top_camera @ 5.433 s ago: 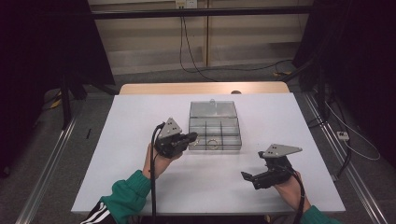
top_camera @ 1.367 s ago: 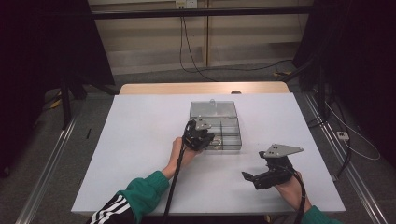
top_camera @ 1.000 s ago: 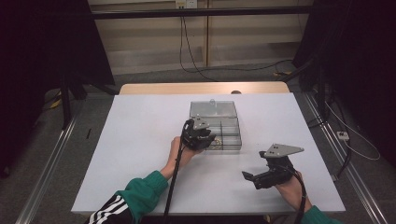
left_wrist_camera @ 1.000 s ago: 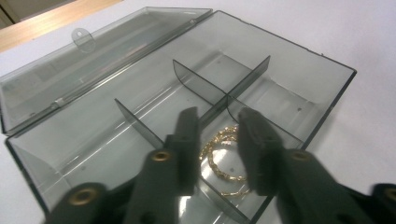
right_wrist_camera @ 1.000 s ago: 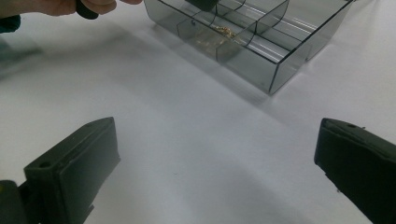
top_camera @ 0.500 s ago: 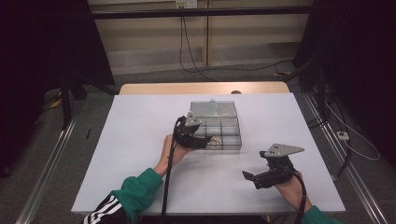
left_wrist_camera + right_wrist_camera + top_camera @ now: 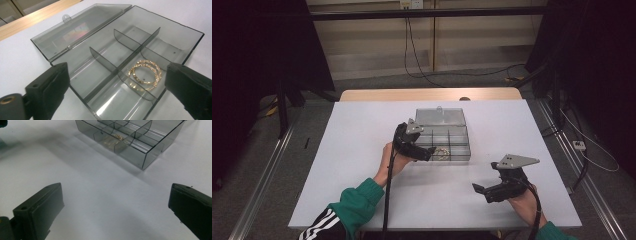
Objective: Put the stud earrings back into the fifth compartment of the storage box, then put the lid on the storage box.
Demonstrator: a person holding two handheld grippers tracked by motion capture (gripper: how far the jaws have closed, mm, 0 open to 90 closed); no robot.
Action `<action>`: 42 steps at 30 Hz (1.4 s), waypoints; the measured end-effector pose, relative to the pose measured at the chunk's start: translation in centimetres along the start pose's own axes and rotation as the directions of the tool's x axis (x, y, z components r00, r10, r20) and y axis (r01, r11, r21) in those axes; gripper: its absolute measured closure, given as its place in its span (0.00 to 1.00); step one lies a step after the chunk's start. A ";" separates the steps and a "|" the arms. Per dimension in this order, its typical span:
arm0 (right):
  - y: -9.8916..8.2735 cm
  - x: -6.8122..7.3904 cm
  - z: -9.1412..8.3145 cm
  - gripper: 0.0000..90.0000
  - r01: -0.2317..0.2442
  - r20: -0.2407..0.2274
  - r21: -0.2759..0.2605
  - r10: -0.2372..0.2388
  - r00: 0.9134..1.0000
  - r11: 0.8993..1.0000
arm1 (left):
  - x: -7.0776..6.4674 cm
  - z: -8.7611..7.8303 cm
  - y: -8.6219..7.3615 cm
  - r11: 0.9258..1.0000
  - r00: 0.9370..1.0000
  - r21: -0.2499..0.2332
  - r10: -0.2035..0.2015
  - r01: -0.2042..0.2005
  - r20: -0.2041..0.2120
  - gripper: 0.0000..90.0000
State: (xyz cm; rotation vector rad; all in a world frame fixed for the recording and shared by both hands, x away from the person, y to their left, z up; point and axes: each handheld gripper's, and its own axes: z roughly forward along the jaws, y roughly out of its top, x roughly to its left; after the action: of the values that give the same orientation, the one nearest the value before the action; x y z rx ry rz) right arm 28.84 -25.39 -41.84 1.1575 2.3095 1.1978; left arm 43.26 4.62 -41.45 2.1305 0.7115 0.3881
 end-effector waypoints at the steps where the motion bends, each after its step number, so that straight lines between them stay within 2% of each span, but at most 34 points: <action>1: 0.0 0.0 0.0 0.00 -0.003 -0.004 -0.002 0.003 1.000 1.000 | 0.1 0.0 0.0 1.000 1.000 -0.001 -0.005 0.005 0.002 0.04; 7: 0.1 0.0 0.2 0.00 -0.002 -0.012 -0.001 0.002 1.000 1.000 | 0.3 -0.1 -0.1 1.000 1.000 0.003 -0.020 0.020 0.000 0.01; 16: 0.1 0.0 0.2 0.00 -0.003 -0.014 0.001 0.003 1.000 1.000 | 0.5 0.8 -0.1 0.999 1.000 0.047 -0.026 0.026 0.011 0.00; 21: 0.1 0.0 0.3 0.00 -0.008 -0.021 0.002 0.008 1.000 1.000 | 0.4 1.4 0.0 0.998 1.000 0.049 -0.028 0.027 0.009 0.05; 24: 0.2 0.0 0.3 0.00 -0.007 -0.023 0.003 0.007 1.000 1.000 | 0.1 1.9 0.1 0.998 1.000 0.062 -0.023 0.024 -0.011 0.15; 30: 0.2 0.0 0.4 0.00 -0.004 -0.028 0.004 0.004 1.000 1.000 | -0.1 2.8 -0.1 0.998 1.000 0.063 -0.021 0.022 -0.012 0.36; 35: 0.3 -0.1 0.6 0.00 -0.006 -0.030 0.006 0.006 1.000 1.000 | -0.2 3.3 -0.3 0.997 1.000 0.076 -0.022 0.021 0.018 0.54; 38: 0.4 -0.1 0.7 0.00 -0.011 -0.033 0.007 0.011 0.999 1.000 | -0.3 3.5 -0.3 0.996 1.000 0.090 -0.009 0.006 0.030 0.62; 42: 0.5 -0.2 0.8 0.00 -0.010 -0.034 0.002 0.010 0.999 1.000 | -0.3 3.6 -0.3 0.996 1.000 0.084 -0.002 0.000 0.029 0.65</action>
State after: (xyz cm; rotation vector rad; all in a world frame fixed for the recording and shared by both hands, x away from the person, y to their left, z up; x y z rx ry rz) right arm 29.70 -24.88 -41.96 1.1599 2.3330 1.2283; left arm 44.68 2.35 -43.90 2.2100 0.7231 0.3309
